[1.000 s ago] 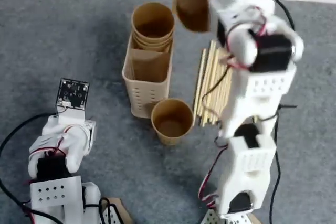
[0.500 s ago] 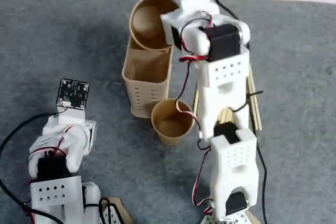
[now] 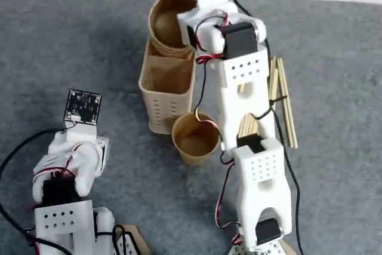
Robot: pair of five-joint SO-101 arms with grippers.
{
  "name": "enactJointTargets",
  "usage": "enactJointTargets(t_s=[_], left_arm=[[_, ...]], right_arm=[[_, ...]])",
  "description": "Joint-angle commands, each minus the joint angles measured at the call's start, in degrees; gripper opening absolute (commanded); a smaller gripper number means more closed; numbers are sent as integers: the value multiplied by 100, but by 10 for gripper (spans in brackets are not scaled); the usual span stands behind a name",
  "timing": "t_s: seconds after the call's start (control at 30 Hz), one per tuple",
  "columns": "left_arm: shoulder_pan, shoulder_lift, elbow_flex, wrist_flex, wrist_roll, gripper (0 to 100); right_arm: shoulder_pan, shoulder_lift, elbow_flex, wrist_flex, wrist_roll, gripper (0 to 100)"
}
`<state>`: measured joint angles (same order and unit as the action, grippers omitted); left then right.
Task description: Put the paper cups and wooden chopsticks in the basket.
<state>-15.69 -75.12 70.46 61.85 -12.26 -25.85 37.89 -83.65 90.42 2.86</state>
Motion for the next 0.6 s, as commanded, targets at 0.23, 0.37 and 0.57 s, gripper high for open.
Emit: enactJointTargets(t_s=[0.23,0.37,0.57], left_arm=[[110,-66,-13,-123,9,207],[110,-66,-13,-105,9,207],[110,-66,-13,-114,9,207]], right_arm=[[66,-1244,-901,1138,-88,337],[418,-2185,1138,1095,-308,268],[303,-4189,5974,1077,-404,216]])
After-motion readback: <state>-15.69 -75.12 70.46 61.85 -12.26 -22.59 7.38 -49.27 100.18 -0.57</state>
